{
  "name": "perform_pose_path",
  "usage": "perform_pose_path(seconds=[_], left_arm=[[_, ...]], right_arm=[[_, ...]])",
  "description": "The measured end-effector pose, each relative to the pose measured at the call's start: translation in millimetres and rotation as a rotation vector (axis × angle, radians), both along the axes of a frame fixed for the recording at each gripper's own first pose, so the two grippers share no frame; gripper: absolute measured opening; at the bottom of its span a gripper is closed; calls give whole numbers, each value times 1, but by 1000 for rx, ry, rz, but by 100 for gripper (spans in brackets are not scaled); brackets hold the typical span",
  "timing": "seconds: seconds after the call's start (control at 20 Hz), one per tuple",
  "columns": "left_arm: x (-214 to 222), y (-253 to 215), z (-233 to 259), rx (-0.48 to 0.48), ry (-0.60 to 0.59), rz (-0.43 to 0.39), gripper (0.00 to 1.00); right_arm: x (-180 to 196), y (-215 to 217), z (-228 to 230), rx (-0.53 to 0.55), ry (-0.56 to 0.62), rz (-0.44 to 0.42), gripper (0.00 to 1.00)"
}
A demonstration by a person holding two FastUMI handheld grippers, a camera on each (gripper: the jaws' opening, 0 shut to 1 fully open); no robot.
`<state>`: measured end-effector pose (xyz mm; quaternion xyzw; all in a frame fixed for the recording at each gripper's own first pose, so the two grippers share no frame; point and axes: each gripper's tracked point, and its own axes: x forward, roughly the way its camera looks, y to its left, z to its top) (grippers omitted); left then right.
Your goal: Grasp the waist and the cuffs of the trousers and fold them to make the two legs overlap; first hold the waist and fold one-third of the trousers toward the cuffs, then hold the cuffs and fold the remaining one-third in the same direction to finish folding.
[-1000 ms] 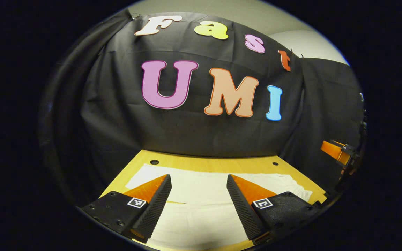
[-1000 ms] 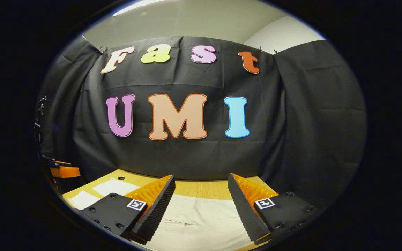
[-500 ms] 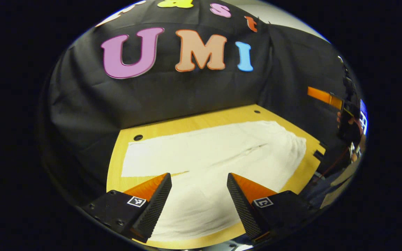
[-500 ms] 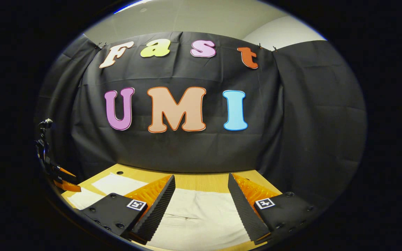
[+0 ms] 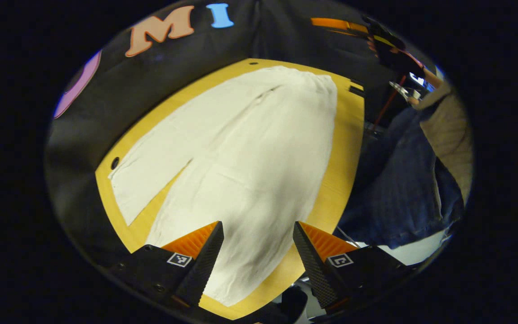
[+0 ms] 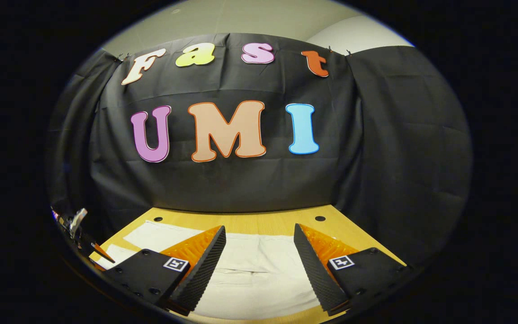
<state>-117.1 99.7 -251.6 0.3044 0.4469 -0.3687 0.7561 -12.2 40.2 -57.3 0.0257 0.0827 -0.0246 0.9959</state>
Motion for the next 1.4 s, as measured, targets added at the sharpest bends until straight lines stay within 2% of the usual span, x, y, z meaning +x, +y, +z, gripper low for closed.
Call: perform_pose_path(seconds=[0.15,0.4,0.7,1.1,1.25,1.35,1.4], left_arm=[[-16,24,-28,97,84,-76,93],[-28,59,-51,212,132,-103,93],[-31,75,-62,250,156,-108,92],[-28,77,-67,295,194,-114,90],[-23,80,-66,320,209,-87,80],[-19,83,-65,326,213,-73,71],[-17,85,-65,330,215,-69,64]], right_arm=[[-2,-6,-7,-29,19,-30,98],[-8,-14,-20,-53,57,-67,98],[-2,-14,-26,-122,78,-59,98],[-2,-5,-50,-144,120,-8,98],[0,1,-60,-162,137,40,97],[0,5,-67,-168,150,87,98],[0,8,-70,-170,159,116,98]])
